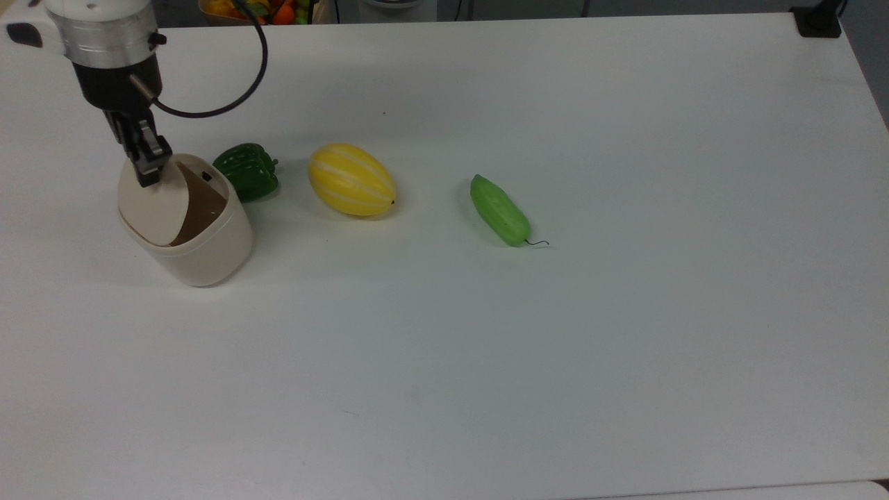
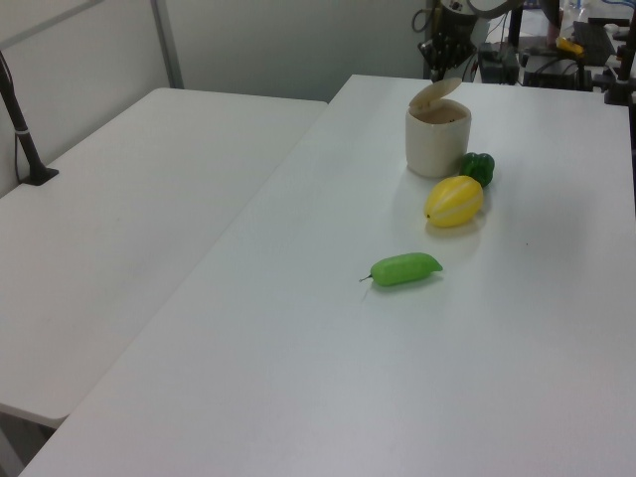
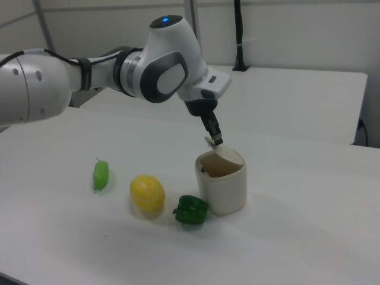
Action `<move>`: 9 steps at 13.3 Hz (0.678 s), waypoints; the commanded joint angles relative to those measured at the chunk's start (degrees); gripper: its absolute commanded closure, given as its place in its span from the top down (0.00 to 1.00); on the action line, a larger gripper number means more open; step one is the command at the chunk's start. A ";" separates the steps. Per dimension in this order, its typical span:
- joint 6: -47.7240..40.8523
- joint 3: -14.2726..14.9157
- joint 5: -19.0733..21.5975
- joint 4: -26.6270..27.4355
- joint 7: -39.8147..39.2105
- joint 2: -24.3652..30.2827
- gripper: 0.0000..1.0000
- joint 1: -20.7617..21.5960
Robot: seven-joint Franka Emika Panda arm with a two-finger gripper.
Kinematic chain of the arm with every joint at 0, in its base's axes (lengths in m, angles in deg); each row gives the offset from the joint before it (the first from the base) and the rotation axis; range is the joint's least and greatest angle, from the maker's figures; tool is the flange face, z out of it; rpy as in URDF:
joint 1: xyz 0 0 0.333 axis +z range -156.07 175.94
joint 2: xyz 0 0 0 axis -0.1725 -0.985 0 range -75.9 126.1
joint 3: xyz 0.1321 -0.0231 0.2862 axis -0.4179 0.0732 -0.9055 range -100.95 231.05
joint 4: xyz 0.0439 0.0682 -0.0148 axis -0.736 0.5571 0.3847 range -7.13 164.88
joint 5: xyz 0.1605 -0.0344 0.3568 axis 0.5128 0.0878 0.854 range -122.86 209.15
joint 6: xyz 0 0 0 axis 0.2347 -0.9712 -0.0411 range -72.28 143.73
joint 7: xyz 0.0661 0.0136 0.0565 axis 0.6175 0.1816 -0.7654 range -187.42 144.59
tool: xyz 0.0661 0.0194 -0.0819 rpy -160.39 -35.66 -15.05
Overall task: Close garbage bin
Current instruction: 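Push the open lid down onto the bin with the gripper fingers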
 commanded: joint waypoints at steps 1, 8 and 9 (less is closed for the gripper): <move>-2.84 0.26 -1.56 1.31 -1.37 -0.46 0.00 2.10; -4.43 0.26 -2.00 2.89 -0.76 -2.22 0.00 3.15; -4.43 0.26 -2.00 2.89 -0.76 -2.40 0.00 3.15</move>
